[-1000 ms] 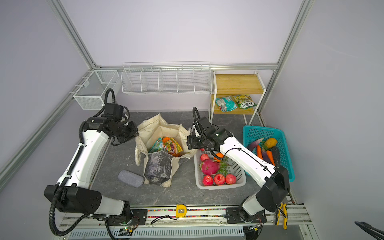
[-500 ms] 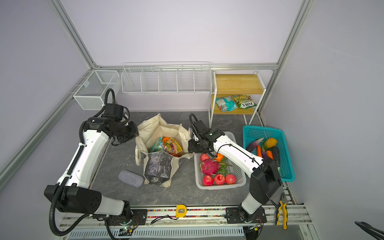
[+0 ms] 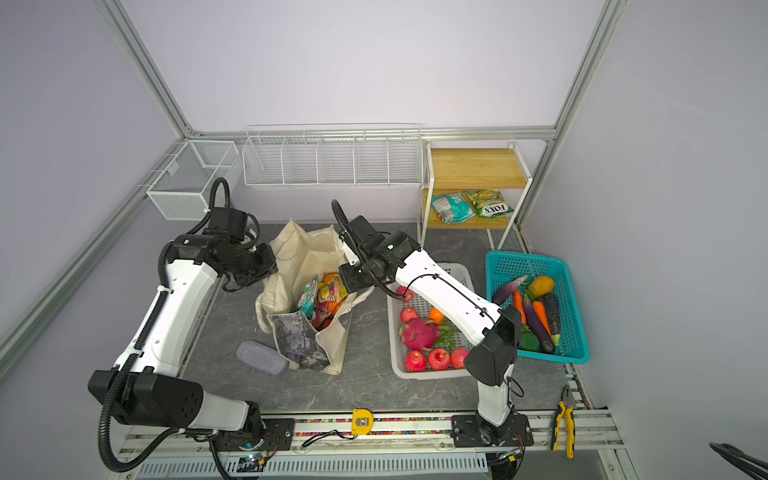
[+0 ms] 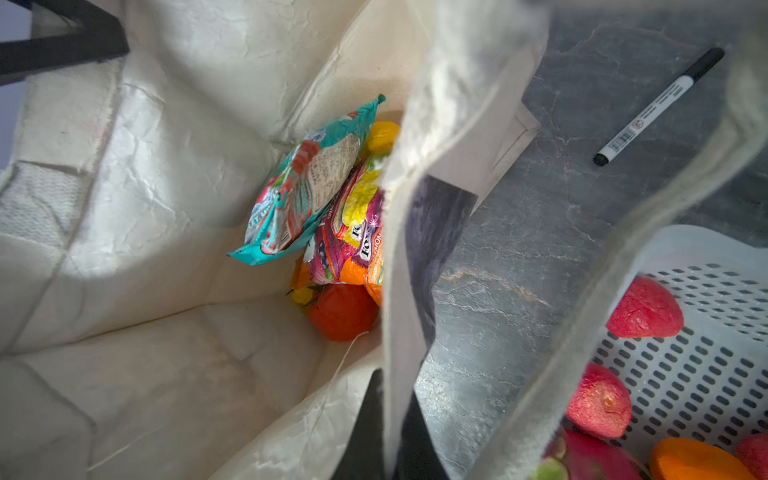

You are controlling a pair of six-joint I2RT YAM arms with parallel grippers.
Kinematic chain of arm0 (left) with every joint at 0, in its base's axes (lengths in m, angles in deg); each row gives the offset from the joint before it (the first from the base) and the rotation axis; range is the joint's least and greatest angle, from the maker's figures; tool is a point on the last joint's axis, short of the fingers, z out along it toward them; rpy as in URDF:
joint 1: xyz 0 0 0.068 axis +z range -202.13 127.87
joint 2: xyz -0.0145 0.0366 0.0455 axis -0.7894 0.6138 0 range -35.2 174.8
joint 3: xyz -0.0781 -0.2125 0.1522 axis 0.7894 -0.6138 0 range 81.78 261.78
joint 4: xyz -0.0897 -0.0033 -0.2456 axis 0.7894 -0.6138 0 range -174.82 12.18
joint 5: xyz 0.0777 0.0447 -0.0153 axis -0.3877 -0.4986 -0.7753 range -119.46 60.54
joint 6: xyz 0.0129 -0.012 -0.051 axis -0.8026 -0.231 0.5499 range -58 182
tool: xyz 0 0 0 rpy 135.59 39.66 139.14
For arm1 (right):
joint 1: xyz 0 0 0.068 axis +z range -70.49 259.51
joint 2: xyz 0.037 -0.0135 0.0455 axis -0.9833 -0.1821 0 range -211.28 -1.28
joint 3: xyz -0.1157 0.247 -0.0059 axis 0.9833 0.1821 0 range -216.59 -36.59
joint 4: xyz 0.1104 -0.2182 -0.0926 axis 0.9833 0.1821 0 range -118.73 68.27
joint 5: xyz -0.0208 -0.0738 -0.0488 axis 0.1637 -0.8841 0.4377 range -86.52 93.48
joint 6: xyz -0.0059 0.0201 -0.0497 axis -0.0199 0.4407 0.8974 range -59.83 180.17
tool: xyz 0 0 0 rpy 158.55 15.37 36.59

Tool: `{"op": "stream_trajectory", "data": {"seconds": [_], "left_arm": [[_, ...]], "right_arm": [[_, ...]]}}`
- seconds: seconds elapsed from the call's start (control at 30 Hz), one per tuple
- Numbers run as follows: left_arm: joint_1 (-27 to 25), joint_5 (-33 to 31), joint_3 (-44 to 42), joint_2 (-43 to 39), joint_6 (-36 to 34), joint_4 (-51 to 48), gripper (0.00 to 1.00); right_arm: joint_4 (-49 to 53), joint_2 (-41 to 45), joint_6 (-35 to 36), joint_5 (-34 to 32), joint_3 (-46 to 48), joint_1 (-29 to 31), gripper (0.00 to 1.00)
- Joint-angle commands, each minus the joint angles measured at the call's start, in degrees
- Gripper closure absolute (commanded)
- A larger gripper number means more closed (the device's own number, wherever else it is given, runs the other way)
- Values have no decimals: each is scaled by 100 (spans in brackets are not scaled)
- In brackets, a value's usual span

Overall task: Place the food into the grocery bag and tie it
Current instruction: 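Raise the right gripper out of the bag toward the bag's far handle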

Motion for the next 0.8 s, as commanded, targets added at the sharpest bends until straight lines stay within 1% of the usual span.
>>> {"op": "stream_trajectory", "data": {"seconds": [0.0, 0.17, 0.2, 0.27, 0.33, 0.5, 0.6, 0.77], "left_arm": [[11, 141, 192, -134, 165, -200, 100], [-113, 365, 500, -282, 480, -330, 100], [-149, 409, 526, -320, 552, -298, 100], [-222, 460, 470, -398, 678, -212, 100], [-245, 446, 306, -419, 693, -140, 100], [-245, 298, 174, -368, 535, -160, 100], [-243, 206, 270, -268, 433, -223, 100], [-245, 193, 378, -70, 381, -407, 100]], "right_arm": [[446, -5, 375, -267, -647, -34, 93], [1102, -298, 518, -454, -1854, -36, 93], [1142, -324, 548, -497, -1937, -37, 93], [1141, -335, 613, -548, -1870, -45, 93], [1057, -326, 641, -468, -1547, -62, 93], [1002, -455, 574, -196, -929, -89, 93], [1081, -553, 547, -181, -976, -104, 93], [1079, -538, 550, -276, -1375, -115, 93]]}}
